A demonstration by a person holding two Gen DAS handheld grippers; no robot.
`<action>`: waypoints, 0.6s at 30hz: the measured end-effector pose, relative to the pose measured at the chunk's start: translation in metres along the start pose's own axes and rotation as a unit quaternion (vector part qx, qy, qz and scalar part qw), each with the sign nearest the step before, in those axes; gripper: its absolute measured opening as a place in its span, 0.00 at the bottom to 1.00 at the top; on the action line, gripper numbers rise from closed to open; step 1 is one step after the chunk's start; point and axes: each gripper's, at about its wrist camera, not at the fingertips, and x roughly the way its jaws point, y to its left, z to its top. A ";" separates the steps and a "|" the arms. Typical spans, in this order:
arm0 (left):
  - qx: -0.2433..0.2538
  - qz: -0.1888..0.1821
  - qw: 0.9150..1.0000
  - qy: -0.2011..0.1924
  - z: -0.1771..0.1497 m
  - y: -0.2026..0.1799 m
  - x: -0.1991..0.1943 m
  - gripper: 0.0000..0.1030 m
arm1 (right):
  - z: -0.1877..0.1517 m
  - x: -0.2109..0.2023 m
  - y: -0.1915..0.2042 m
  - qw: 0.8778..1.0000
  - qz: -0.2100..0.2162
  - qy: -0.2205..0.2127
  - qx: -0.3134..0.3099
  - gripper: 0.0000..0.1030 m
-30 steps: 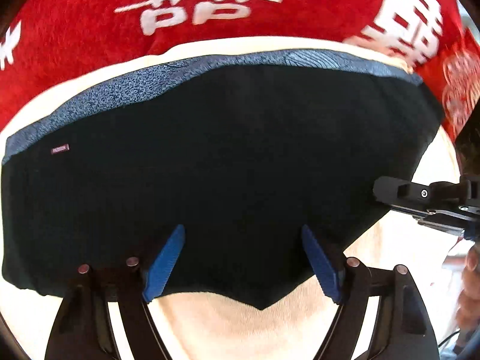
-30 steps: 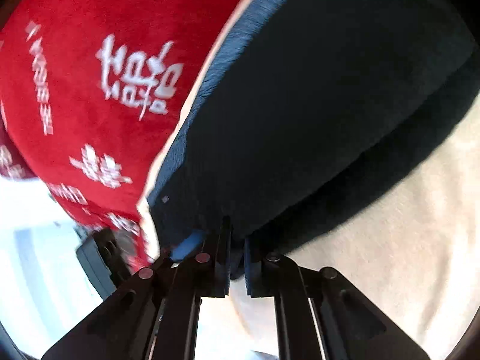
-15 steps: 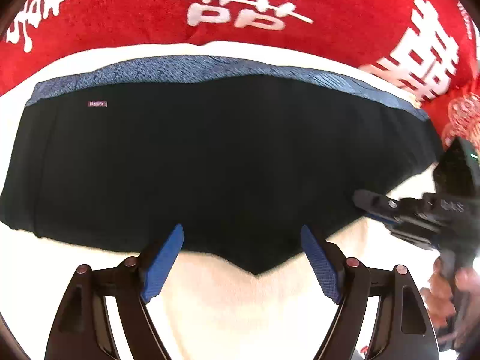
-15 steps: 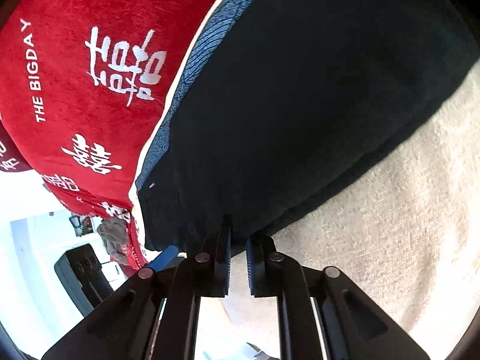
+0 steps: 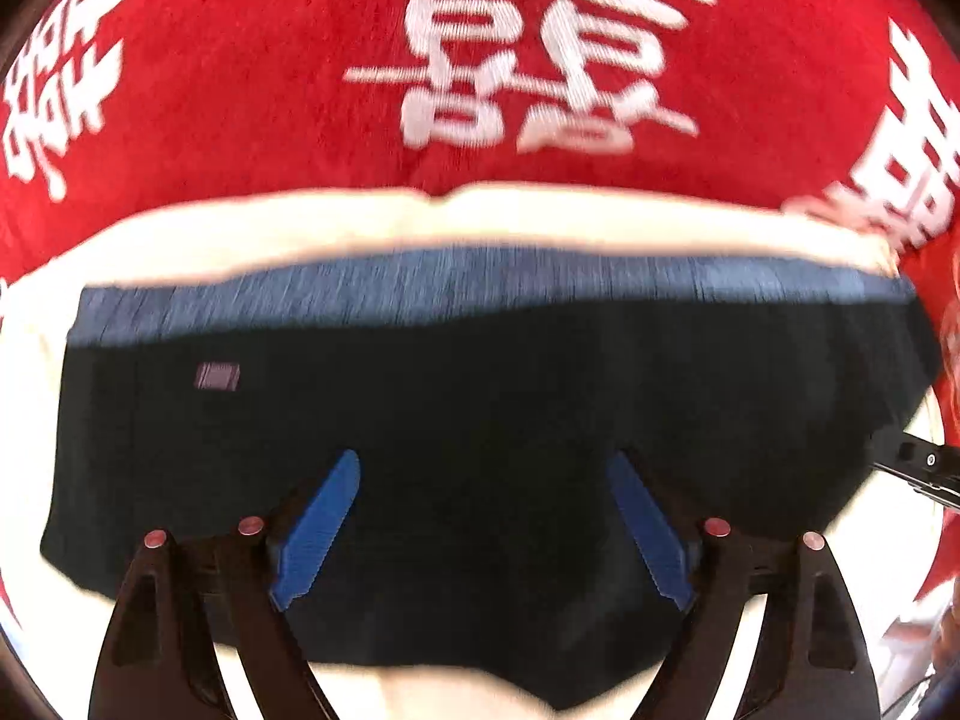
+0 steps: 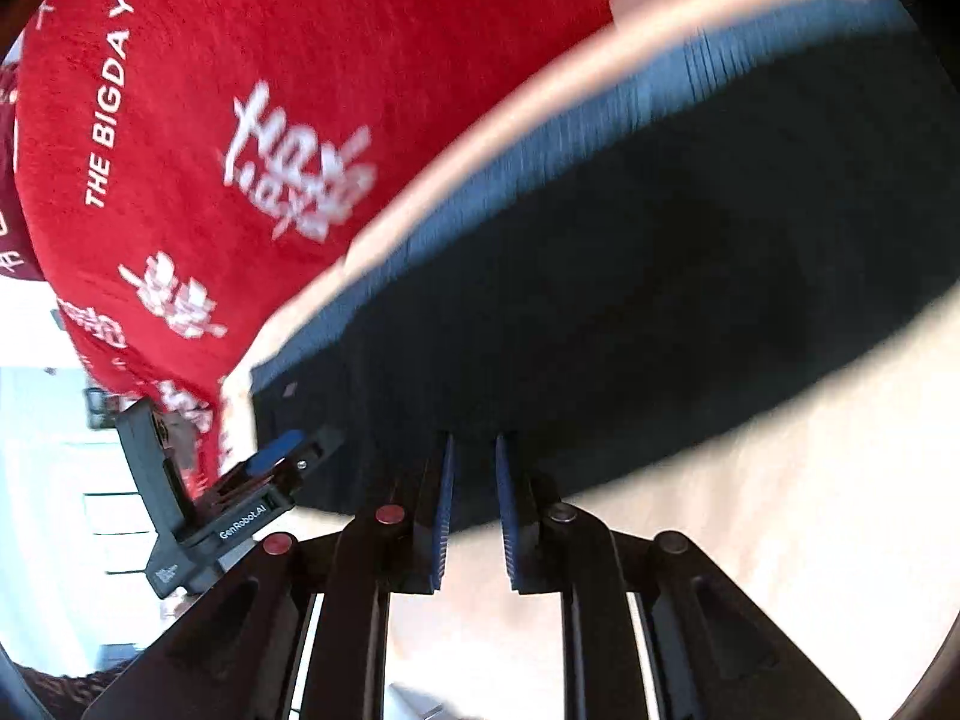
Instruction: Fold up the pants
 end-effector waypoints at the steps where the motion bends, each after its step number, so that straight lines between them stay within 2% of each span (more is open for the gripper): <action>1: -0.006 0.000 1.000 -0.007 0.012 -0.004 0.007 0.84 | 0.014 0.004 0.003 1.000 -0.007 -0.006 -0.011 0.17; 5: -0.002 0.021 1.000 -0.023 0.046 -0.025 0.033 0.84 | 0.055 0.031 0.018 0.997 -0.047 -0.012 -0.066 0.16; 6: 0.005 0.037 0.999 -0.022 0.052 -0.030 0.043 0.84 | 0.062 0.041 0.021 0.995 -0.061 -0.007 -0.078 0.17; 8: 0.005 0.043 0.999 -0.014 0.056 -0.035 0.061 0.89 | 0.070 0.061 0.015 0.992 -0.093 0.016 -0.082 0.17; 9: -0.006 0.040 0.999 -0.020 0.056 -0.031 0.061 0.93 | 0.073 0.066 0.008 0.991 -0.103 0.020 -0.079 0.12; 10: -0.015 0.029 0.999 -0.014 0.057 -0.026 0.062 0.93 | 0.076 0.060 -0.002 0.993 -0.095 0.004 -0.073 0.08; 12: -0.021 0.023 0.999 -0.006 0.056 -0.020 0.058 0.93 | 0.079 0.043 -0.015 0.988 -0.140 -0.027 -0.053 0.08; 13: -0.017 0.026 1.000 0.003 0.054 -0.019 0.053 0.93 | 0.078 0.025 -0.028 0.986 -0.156 -0.046 -0.025 0.10; 15: -0.005 0.026 1.000 0.013 0.046 -0.018 0.040 0.93 | 0.073 0.000 -0.044 0.989 -0.132 -0.060 0.014 0.15; 17: -0.001 -0.001 1.000 0.017 0.035 -0.026 0.025 0.93 | 0.057 -0.026 -0.063 0.991 -0.109 -0.066 0.051 0.33; 18: 0.000 -0.016 1.000 0.019 0.029 -0.031 0.019 0.93 | 0.045 -0.037 -0.073 0.990 -0.103 -0.069 0.069 0.37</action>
